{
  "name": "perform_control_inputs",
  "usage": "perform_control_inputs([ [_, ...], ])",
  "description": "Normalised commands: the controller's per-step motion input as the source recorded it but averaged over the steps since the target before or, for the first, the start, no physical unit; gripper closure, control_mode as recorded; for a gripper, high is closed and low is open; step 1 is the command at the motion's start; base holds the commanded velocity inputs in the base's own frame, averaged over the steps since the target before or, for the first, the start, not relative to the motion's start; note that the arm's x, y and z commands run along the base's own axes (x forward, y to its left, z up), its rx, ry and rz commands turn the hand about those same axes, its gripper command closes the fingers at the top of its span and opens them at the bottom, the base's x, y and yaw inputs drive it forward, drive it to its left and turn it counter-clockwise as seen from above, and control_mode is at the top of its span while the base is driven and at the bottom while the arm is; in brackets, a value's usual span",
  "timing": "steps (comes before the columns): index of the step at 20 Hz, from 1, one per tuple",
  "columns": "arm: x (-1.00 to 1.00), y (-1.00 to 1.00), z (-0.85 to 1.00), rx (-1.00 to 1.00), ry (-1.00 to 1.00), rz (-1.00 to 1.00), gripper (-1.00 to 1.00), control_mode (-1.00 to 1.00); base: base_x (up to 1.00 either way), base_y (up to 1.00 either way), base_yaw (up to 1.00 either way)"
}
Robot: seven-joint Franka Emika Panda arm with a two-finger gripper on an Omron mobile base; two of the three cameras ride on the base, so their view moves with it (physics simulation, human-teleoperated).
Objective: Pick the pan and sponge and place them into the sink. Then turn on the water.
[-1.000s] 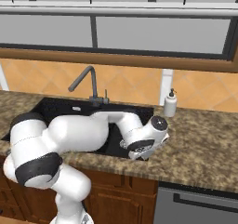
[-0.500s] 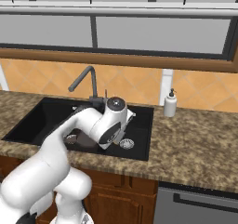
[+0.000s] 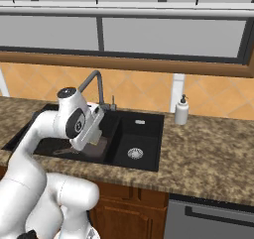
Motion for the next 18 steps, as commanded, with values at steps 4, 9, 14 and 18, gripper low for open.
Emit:
perform_control_inputs([
  [4, 0.05, 1.0, 0.05, -0.28, 0.16, 0.02, 1.0, -1.0, 0.0, 0.0, 0.0],
  [9, 0.04, 0.99, 0.0, -0.25, 0.15, 0.01, 1.0, -1.0, 0.0, 0.0, 0.0],
  [14, 0.18, 0.62, 0.0, -0.12, 0.08, 0.16, 1.0, -1.0, 0.0, 0.0, 0.0],
  [18, 0.64, 0.3, -0.08, -0.06, 0.2, 0.15, 1.0, -1.0, 0.0, 0.0, 0.0],
])
